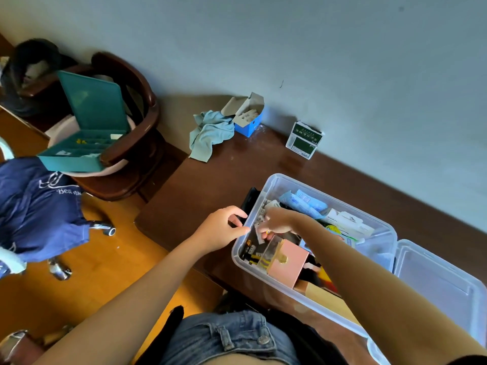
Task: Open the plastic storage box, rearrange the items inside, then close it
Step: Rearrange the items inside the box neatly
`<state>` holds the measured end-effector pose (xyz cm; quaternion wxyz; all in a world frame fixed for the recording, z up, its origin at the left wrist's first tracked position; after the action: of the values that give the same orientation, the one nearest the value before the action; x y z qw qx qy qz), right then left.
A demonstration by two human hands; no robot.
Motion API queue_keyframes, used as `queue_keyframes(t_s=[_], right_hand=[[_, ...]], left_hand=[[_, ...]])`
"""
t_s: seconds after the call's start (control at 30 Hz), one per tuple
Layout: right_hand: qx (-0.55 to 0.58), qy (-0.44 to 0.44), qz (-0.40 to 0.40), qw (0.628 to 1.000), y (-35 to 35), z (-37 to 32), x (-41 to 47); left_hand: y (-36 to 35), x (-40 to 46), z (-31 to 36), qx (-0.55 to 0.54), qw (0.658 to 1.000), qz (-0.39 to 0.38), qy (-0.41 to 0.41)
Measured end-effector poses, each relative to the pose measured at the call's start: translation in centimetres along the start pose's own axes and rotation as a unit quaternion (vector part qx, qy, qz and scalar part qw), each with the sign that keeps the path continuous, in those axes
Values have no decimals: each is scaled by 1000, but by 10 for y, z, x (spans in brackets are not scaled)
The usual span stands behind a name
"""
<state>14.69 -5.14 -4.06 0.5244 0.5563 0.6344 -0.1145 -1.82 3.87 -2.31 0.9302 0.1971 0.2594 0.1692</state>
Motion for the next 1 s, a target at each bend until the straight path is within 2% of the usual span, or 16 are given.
queue_keyframes(t_s=[0.1, 0.2, 0.27, 0.37, 0.53, 0.63, 0.7, 0.77, 0.83, 0.9, 1.0], right_hand=[[71, 24, 4, 997, 10, -2, -15], [95, 44, 34, 994, 20, 0, -29], [155, 55, 46, 985, 24, 2, -42], [270, 78, 33, 959, 29, 10, -60], [391, 108, 5, 914, 23, 33, -87], [441, 111, 45, 889, 17, 56, -106], [484, 92, 91, 865, 14, 75, -120], [497, 67, 139, 854, 11, 94, -132], [498, 45, 176, 848, 8, 112, -145], [501, 28, 198, 842, 4, 127, -157], [488, 0, 221, 844, 0, 140, -169]], left_hand=[[-3, 2, 8, 23, 999, 44, -17], [-6, 4, 22, 43, 991, 115, -51], [-10, 6, 32, 25, 989, 125, -73], [-18, 11, 48, -38, 992, 72, -91], [-35, 23, 75, -101, 990, -5, -97], [-53, 31, 93, -103, 987, -61, -105], [-68, 35, 104, -27, 988, -60, -140], [-82, 40, 112, 96, 974, -61, -196], [-100, 44, 117, 213, 938, -112, -251], [-117, 49, 119, 333, 883, -163, -289], [-134, 57, 116, 439, 826, -173, -308]])
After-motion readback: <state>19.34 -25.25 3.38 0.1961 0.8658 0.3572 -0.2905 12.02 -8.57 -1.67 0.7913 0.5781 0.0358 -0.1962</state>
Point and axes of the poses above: each hand's wrist, its own x-axis towards the middle knuckle, its own y-axis out of the back of the hand, z = x × y, the point moved 1 cm from there along x, towards the middle knuckle
